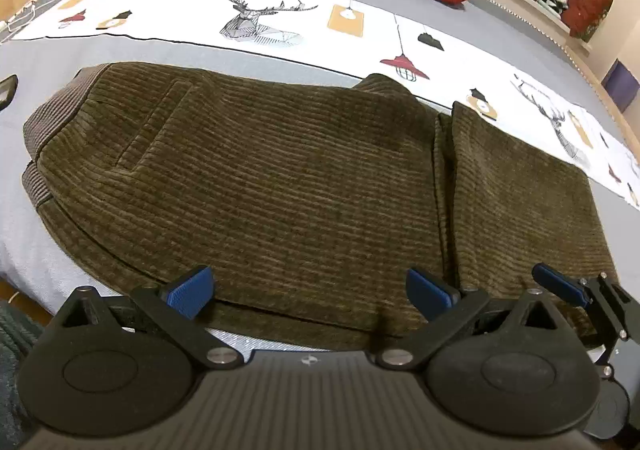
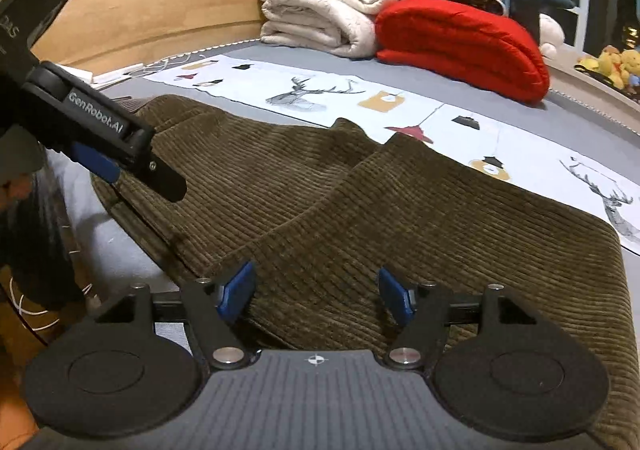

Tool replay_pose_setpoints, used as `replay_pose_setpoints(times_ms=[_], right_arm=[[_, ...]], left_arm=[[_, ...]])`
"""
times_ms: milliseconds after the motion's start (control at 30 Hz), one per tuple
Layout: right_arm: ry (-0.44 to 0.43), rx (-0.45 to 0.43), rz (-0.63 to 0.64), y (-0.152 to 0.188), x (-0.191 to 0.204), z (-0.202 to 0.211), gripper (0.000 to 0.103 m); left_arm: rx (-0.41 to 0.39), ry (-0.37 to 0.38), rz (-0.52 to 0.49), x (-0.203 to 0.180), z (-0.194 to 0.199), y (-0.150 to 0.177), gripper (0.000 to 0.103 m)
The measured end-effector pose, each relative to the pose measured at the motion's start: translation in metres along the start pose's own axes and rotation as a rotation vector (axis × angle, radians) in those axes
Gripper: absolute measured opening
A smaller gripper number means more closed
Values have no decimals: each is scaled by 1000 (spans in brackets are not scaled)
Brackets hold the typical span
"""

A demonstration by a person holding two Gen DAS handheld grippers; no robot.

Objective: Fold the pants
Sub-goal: 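Open the right tool to release the leg end and withdraw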

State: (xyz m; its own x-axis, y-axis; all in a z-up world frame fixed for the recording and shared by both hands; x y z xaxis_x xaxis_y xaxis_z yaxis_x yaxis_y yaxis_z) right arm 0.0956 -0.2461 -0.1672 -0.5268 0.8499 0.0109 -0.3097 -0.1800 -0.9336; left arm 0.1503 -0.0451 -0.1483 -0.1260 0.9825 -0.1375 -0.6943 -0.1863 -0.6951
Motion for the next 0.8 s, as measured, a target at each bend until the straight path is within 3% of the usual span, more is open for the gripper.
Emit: replay_pose_setpoints(times_ms=[133,267,433,800], right_arm=[[56,-11,-78,-12,-16,8,75],[161,-82,-165,-25,-41,22,81],[248,-56,-272,-25,-65,15,82],[228,-55,-129,-32,-41,10,82]], left_arm=[[-4,9,-2,-2,1,-1,103],[9,1,0,0,-2,1,103],[20,0,12,5,-3,3,103],[7,7,18,5,2,-1,103]])
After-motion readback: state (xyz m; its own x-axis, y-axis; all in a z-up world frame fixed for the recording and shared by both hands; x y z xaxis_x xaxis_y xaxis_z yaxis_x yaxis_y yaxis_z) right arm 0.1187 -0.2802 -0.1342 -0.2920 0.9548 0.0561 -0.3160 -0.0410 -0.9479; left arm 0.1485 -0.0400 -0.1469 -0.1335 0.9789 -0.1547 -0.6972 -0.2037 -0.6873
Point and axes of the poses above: each gripper's, at about its wrist camera, not at the fingertips, and z roughly against the way its jaws point, x to its left, y to its underside, the point moved 5 cm from there along -z, roughly the way its jaws point, and after that the axes turned 13 degrees about -x, right-handed, at the moved point
